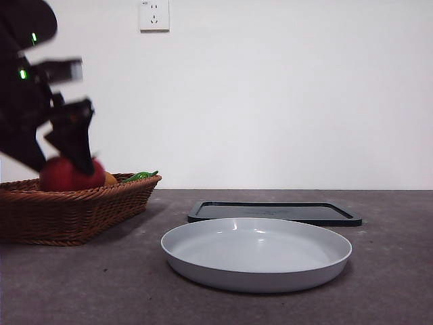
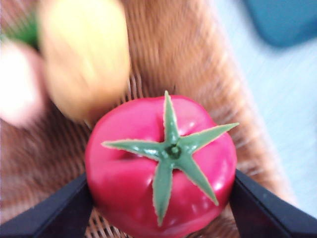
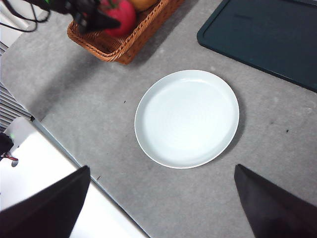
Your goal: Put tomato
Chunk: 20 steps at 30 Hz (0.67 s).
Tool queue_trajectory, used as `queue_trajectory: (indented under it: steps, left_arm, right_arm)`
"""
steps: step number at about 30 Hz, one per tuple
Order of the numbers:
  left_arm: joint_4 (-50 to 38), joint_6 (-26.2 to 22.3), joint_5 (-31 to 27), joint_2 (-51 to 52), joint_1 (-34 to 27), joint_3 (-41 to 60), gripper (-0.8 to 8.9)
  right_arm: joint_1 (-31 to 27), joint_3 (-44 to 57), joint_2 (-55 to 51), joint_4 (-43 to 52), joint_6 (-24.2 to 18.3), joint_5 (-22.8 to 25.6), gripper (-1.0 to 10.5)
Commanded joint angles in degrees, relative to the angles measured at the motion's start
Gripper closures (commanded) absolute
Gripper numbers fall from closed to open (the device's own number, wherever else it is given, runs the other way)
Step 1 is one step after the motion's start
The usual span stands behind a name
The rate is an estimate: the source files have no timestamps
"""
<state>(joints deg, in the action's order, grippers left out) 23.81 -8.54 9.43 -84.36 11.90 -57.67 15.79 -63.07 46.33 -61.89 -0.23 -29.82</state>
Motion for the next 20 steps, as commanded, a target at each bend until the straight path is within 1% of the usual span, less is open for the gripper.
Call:
queue_trajectory:
  steps: [1,3,6,10,15,20]
  left_arm:
    - [-0.4,1.5,2.8,4.2,0.6,-0.9,5.37]
    - [-0.2,2.7,4.7,7.4,1.4,-0.9,5.37]
    - [0.7,3.1,8.1,11.2,3.8,-0.9,5.37]
    - [1.4,3.4,9.4,13.3,9.1,-0.9,5.37]
    - [0.5,3.3,9.3,11.3,17.4,-0.9,5.37]
    - [-2.3,3.2,9.2,6.0,23.3,-0.9,5.37]
  right_arm:
    - [0.3,-1.2,0.4,0.6,-0.4,0.0,4.8]
    - [0.3,-1.2,0.4,0.6,-0.4,0.0,4.8]
    - [0.3,-1.2,0.4,0.6,-0.4,0.1,4.8]
    - [0.3,-1.2,0.4,0.6,-0.4,0.1,4.8]
    - [0.3,-1.2,0.4,0.6,-0.4,0.1,4.8]
    - [0.3,-1.2,0.4,0.6,-0.4,0.2,4.8]
